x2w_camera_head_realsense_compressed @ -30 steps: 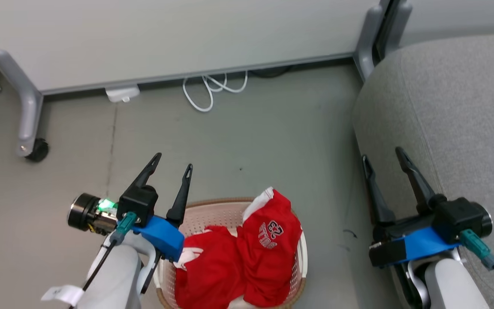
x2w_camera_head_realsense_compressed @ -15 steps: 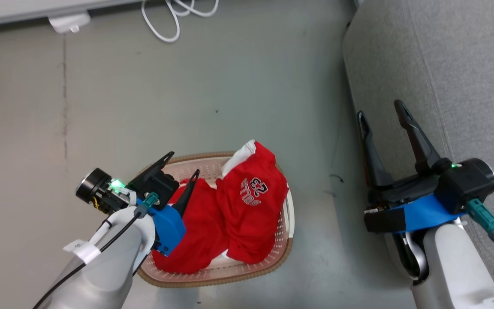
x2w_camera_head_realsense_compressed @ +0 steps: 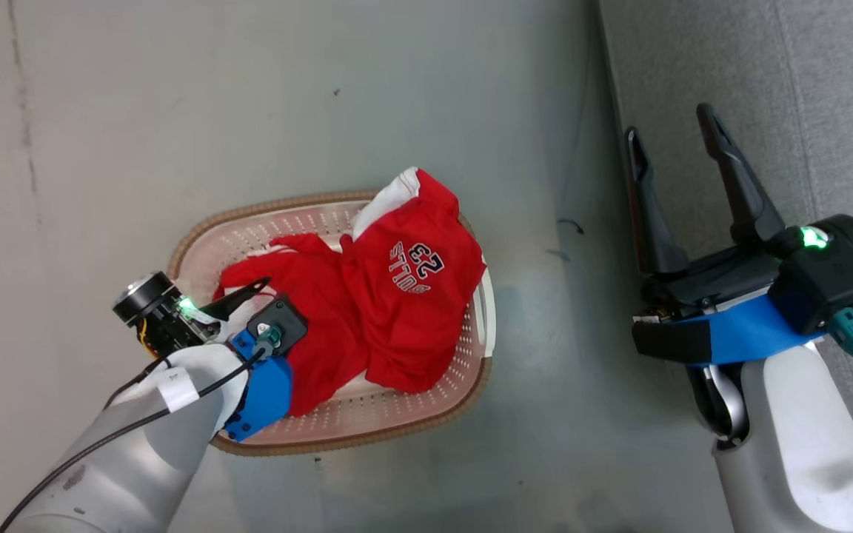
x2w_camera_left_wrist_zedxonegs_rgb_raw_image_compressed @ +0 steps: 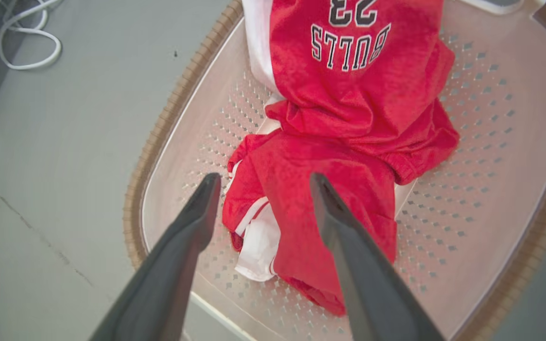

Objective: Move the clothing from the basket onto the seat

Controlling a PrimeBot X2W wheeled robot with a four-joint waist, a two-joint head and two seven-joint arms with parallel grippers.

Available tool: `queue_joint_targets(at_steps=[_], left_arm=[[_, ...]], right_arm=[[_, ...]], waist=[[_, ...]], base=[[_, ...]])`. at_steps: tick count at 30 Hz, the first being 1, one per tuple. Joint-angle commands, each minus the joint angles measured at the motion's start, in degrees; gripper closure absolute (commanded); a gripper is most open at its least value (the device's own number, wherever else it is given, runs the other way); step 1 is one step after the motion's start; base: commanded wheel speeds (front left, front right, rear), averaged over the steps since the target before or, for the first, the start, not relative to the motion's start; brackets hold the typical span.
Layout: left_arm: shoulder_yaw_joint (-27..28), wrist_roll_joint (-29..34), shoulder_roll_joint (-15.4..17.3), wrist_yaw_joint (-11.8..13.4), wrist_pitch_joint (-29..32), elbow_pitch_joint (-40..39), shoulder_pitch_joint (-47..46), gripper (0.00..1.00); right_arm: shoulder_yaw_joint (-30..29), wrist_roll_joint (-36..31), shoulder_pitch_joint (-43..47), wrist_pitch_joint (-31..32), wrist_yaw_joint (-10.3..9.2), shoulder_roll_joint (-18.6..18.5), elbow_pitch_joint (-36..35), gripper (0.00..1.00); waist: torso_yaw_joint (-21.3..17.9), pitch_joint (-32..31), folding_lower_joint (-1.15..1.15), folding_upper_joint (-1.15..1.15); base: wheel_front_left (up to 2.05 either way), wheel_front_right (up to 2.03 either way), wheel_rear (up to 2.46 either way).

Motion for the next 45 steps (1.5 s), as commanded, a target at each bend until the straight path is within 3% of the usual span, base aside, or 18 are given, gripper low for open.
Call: queue_joint_targets(at_steps=[1,6,11,36,38,39,45], left_arm=[[-2.08,-0.45,-0.03,-0.07,1.28,1.59,-1.73,0.0],[-9.39,-1.02,-0.03,-0.07,5.98,4.23,-5.26,0.0],[-12.72,-0.03,-0.04,-0.07,8.81,5.02,-7.91,0.0],[-14.2,3.28,-1.74,-0.07,24.18,6.96,-11.33,0.0],[-14.21,3.11,-1.69,-0.07,24.68,7.01,-11.49,0.8],[-14.2,3.3,-1.72,-0.07,24.75,7.03,-11.53,1.0],[-14.21,3.71,-2.98,-0.07,22.52,7.04,-12.28,1.0]], right_arm=[[0.01,-0.41,-1.51,-0.2,0.03,-0.22,-0.64,0.0],[0.01,-0.61,-3.46,-0.2,0.03,-0.22,-2.25,0.0],[0.03,-0.9,-4.39,-0.2,0.03,-0.22,-3.54,0.0],[-0.54,-0.32,-5.06,-0.2,0.03,-0.22,-8.05,0.0],[-0.72,-0.47,-4.94,-0.2,0.03,-0.22,-8.3,0.0],[-0.78,-0.55,-4.91,-0.2,0.03,-0.22,-8.39,0.0],[-0.77,-0.78,-5.29,-0.2,0.03,-0.22,-7.75,0.0]], waist=[[-0.58,3.02,-0.01,0.0],[-1.04,7.66,-0.01,0.0],[-1.26,10.71,-0.01,0.0],[-4.01,18.99,-0.01,0.0],[-4.01,19.28,-0.01,0.0],[-3.99,19.39,-0.01,0.0],[-3.46,18.61,-0.01,0.0]], base=[[0.0,0.0,0.0],[0.0,0.0,0.0],[0.0,0.0,0.0],[0.0,0.0,0.0],[0.0,0.0,0.0],[0.0,0.0,0.0],[0.0,0.0,0.0]])
